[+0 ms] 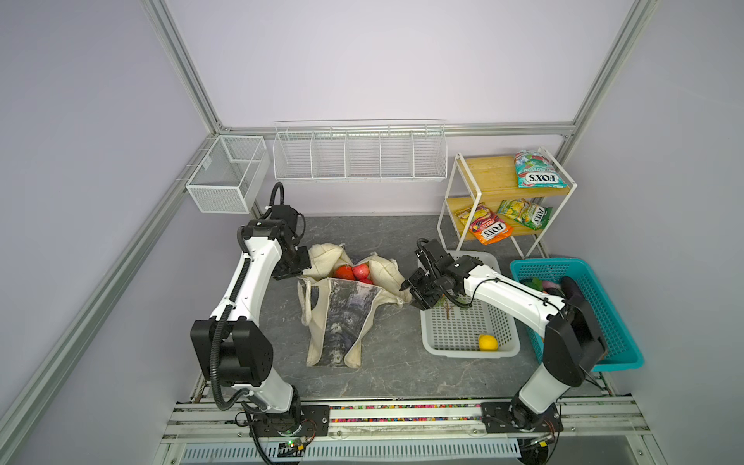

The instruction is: Place the food into the grocery bag and tie it

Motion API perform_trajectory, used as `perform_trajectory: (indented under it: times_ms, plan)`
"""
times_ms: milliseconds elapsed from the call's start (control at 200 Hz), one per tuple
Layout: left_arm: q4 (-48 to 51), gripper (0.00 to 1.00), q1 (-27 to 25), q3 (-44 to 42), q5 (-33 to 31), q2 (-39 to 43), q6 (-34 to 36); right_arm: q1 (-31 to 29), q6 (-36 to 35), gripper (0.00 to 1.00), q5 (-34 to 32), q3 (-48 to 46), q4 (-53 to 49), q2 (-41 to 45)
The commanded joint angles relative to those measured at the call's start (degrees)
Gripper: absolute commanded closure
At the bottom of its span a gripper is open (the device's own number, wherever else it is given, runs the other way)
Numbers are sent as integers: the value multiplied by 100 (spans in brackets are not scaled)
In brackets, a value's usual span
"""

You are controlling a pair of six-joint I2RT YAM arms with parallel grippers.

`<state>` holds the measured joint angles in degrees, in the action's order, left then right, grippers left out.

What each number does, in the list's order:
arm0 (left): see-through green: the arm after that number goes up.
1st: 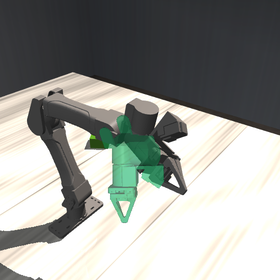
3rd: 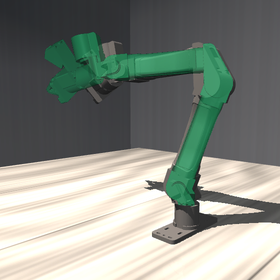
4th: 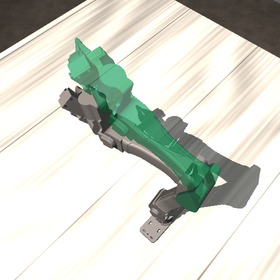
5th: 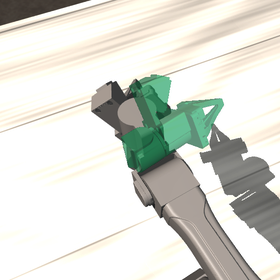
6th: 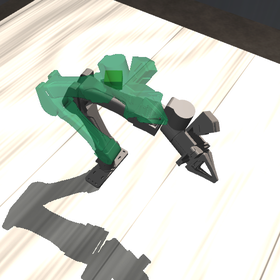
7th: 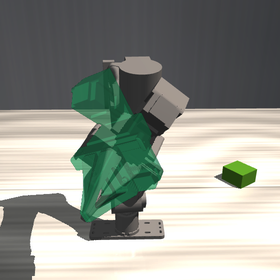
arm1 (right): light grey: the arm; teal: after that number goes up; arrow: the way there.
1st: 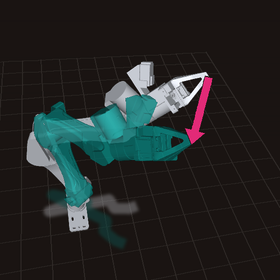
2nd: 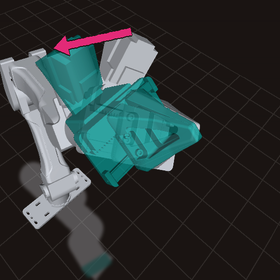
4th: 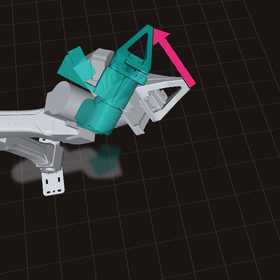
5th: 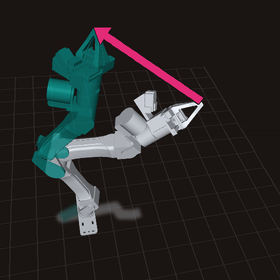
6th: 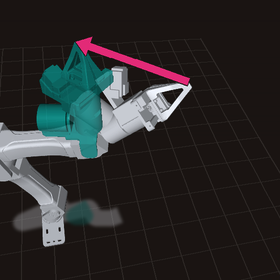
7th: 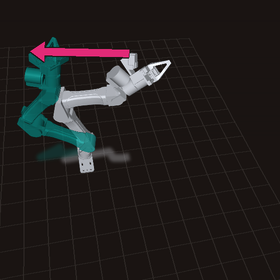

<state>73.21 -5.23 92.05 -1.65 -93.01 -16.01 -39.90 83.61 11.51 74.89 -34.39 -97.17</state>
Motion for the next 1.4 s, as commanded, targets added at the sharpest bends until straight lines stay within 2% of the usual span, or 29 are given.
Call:
perform_trajectory:
  times_ms: [0,275,395,495,625,750,885,975,1150,1395]
  plan:
    - [44,100,58,129,-55,-53,19,-43,173,47,154,21,133,-219]
    - [-65,100,57,87,100,54,76,-47,-82,65,369,289,223,-457]
    - [-113,100,58,111,238,101,41,-46,-356,82,395,520,197,-479]
    - [-140,100,58,178,531,181,72,-41,-848,91,402,908,233,-487]
    - [-255,100,55,475,1289,385,172,-77,-1874,93,567,2083,-18,-687]
    - [-436,100,3,876,1821,628,-177,-256,-3082,93,826,3755,-799,-1150]
    - [-424,100,-358,1296,1750,682,-318,-547,-4214,93,1005,5729,-1926,-1845]
    - [-369,100,-534,1428,1686,611,-286,-662,-4582,93,1025,6491,-2547,-2233]
    - [-294,100,-566,1333,1577,495,-151,-675,-4679,93,866,6274,-2656,-2254]
    - [-361,100,-575,632,1334,480,-42,-521,-4741,93,619,5331,-2793,-2119]
